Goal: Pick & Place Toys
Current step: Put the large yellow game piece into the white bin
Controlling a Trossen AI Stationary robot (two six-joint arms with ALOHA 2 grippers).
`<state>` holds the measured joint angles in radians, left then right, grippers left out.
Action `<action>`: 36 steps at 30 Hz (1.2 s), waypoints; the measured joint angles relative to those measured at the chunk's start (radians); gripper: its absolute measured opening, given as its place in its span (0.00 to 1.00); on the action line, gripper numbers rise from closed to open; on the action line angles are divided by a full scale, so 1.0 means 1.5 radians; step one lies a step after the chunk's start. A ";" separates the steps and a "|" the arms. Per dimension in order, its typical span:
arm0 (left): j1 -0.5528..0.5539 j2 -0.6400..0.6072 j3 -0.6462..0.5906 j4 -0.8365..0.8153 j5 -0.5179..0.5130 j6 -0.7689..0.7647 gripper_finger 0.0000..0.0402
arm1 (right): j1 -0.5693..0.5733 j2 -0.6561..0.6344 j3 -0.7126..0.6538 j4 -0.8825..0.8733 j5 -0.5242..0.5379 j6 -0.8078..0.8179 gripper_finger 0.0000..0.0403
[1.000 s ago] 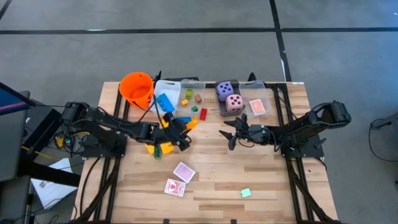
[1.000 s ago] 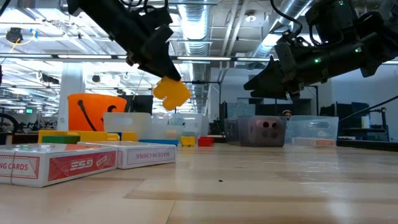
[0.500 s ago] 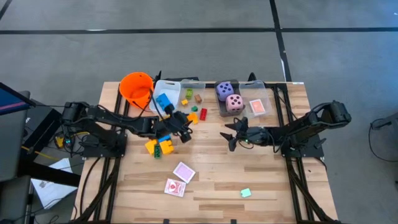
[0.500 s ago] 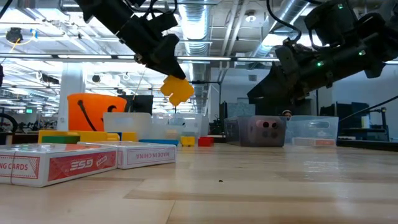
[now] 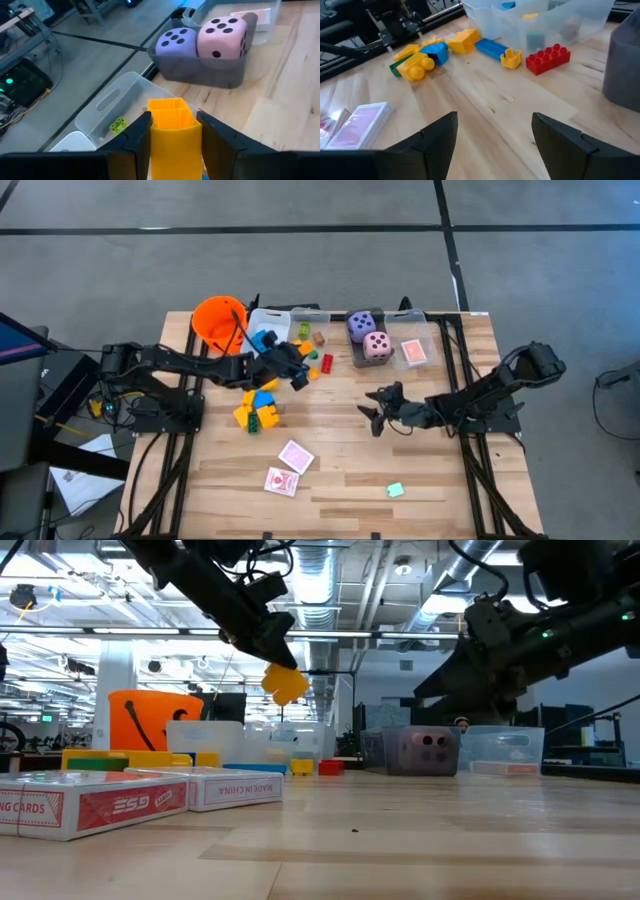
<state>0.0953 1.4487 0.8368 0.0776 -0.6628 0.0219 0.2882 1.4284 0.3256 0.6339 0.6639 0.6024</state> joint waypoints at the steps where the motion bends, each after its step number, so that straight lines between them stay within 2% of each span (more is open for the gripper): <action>1: 0.003 0.000 0.000 0.000 0.002 0.000 0.31 | 0.008 0.000 0.000 -0.004 0.010 0.006 0.62; 10: 0.011 0.000 0.000 0.000 0.034 0.000 0.31 | 0.049 0.000 0.000 -0.009 0.066 0.018 0.62; 36: 0.011 0.000 0.000 -0.001 0.045 0.000 0.31 | 0.051 0.000 0.000 -0.009 0.070 0.016 0.62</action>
<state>0.1120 1.4486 0.8368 0.0757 -0.5961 0.0216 0.3645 1.4284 0.3256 0.6205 0.7689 0.6258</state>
